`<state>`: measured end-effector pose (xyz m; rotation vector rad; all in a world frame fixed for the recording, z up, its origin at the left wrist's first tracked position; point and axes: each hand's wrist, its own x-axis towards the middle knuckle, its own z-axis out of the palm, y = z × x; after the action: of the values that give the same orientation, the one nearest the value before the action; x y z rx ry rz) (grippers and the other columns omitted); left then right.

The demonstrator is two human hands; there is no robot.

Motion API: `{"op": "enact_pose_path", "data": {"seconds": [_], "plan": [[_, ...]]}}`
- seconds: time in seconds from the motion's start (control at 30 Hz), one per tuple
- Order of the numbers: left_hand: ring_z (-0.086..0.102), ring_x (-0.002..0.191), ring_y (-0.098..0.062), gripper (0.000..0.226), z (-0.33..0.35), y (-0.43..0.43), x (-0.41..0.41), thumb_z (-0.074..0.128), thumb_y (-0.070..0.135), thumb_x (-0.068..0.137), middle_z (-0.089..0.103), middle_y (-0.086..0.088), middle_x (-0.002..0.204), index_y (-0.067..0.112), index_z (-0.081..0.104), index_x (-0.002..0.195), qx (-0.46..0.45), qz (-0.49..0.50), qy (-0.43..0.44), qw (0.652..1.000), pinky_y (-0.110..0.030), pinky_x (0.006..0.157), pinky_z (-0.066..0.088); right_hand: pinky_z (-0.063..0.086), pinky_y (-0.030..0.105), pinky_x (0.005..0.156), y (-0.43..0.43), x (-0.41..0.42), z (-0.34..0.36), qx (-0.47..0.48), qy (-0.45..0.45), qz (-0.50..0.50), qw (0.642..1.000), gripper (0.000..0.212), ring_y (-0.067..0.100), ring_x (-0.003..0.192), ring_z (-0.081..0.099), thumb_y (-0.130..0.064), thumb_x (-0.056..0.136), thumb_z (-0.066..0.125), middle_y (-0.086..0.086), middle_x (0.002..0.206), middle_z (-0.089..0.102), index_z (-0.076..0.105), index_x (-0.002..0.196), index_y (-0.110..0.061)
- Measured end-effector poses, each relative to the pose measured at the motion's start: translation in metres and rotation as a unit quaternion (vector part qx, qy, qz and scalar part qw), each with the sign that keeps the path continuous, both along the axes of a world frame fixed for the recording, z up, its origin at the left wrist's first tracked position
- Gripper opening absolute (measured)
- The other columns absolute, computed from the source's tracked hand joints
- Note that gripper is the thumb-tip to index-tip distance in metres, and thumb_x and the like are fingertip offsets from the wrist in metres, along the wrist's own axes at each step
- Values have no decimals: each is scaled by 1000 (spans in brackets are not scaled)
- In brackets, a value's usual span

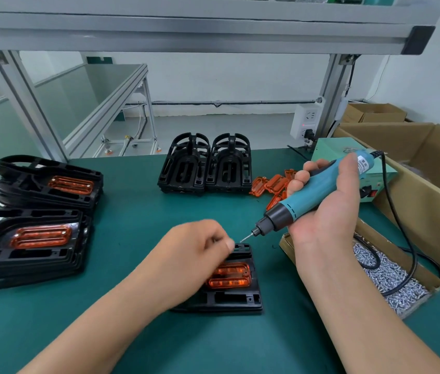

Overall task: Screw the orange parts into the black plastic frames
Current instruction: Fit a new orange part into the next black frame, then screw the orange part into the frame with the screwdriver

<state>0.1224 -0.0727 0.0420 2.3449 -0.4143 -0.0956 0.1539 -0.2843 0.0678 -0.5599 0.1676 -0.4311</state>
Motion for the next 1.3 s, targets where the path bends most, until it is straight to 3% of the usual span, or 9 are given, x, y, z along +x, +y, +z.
{"op": "enact_pose_path", "data": {"seconds": [0.07,0.13,0.17,0.23,0.37,0.57,0.73,1.0,1.3], "plan": [[45,58,-5,14,5,3,5,61,37,96,55,14,69,27,71,94,-211,47,124,968,-19,54,37,54,25,57,0,0,0,0,-1,-2,1000,36,15,64,62,-49,106,61,3,83,67,58,107,-13],[47,61,-12,22,10,4,10,53,12,100,59,-3,81,7,70,113,-436,57,287,851,-22,52,40,54,25,57,0,0,0,2,-4,-3,1000,36,15,64,62,-48,107,60,4,83,67,58,106,-13],[50,64,-13,27,12,5,10,48,-1,100,62,-8,87,-3,66,121,-505,52,344,790,-22,52,44,54,25,57,0,0,0,3,-6,-2,1000,36,15,64,61,-48,107,60,4,83,67,57,106,-12],[55,68,-15,35,14,6,9,42,-14,96,64,-15,93,-13,60,126,-545,41,397,737,-21,51,46,54,25,56,0,0,-1,4,-7,-2,1000,36,16,63,61,-48,106,61,4,83,66,57,107,-12],[54,62,-12,28,12,0,2,48,-10,99,65,-15,92,-12,63,123,-522,16,407,750,-18,46,42,54,25,56,-1,0,-1,4,-12,-7,1000,36,16,64,61,-48,106,62,4,85,66,56,109,-12],[43,48,-7,16,8,-3,0,55,13,106,67,-11,83,-1,61,111,-450,-1,353,820,-17,41,29,54,25,59,-1,1,-1,13,-16,-13,1000,39,15,65,60,-50,104,63,4,86,66,57,108,-12],[41,53,-7,18,4,-4,-1,71,23,94,62,-7,80,5,76,96,-415,-13,327,849,-16,42,30,53,25,58,0,0,1,16,-28,-17,999,39,16,65,60,-50,106,60,5,85,64,56,107,-11],[49,59,-8,16,2,-5,-1,65,3,98,73,-12,95,3,80,106,-425,-22,377,823,-16,45,34,52,25,59,1,-1,1,11,-33,-17,999,40,15,66,59,-52,106,60,4,86,64,56,107,-12],[48,58,-9,17,5,-4,-2,65,1,98,74,-14,96,5,80,103,-430,-25,368,824,-16,45,34,51,24,55,1,0,0,-12,-28,-11,999,37,14,63,59,-50,106,59,4,84,66,55,108,-13]]}}
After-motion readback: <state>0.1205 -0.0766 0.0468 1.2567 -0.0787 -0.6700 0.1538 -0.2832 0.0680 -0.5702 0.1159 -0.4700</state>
